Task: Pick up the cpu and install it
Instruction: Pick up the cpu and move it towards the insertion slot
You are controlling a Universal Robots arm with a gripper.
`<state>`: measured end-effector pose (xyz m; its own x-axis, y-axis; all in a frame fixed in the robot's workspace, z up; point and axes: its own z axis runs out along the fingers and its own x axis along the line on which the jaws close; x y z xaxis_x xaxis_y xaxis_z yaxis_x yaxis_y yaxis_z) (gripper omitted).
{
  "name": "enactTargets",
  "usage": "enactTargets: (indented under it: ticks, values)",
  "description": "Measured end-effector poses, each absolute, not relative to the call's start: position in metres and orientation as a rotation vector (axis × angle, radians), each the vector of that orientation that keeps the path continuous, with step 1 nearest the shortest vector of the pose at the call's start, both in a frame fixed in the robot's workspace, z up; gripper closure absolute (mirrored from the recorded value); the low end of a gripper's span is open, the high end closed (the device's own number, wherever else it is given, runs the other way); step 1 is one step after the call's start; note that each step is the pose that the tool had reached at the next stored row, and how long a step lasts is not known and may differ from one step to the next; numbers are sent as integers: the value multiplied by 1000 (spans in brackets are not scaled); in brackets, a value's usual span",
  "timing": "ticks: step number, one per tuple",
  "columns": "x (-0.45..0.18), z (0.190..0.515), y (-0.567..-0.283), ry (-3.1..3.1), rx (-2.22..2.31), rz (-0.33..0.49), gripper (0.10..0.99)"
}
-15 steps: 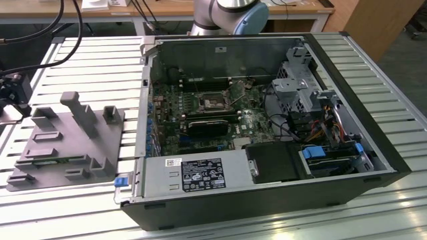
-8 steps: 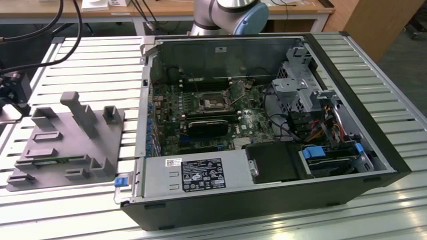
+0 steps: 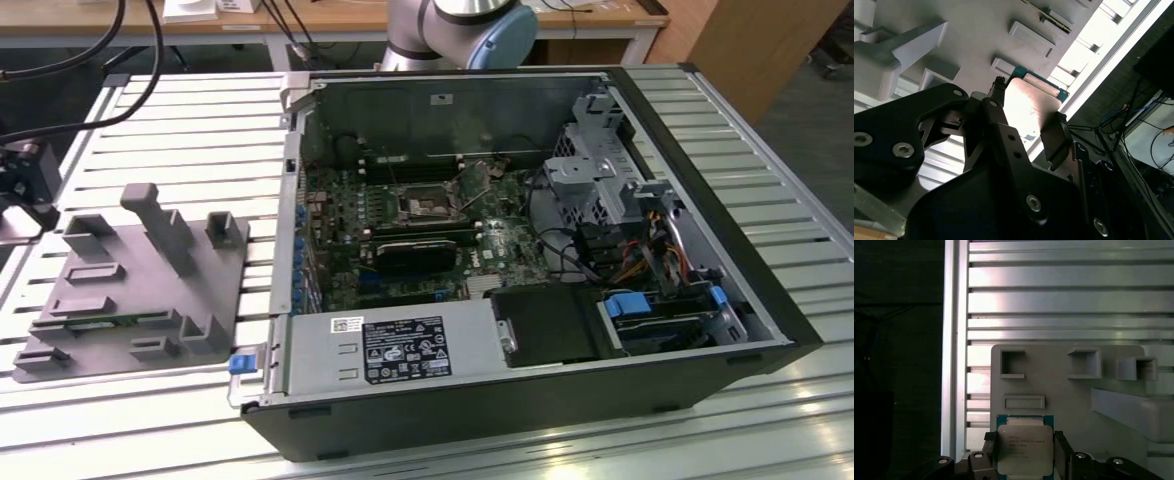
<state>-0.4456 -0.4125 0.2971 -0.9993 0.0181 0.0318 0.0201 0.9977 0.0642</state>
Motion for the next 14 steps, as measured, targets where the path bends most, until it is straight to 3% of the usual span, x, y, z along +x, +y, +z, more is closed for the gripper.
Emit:
enactTargets:
  ticks: [14]
  values:
    - [-446, 306, -412, -3109, -30, -100, 549]
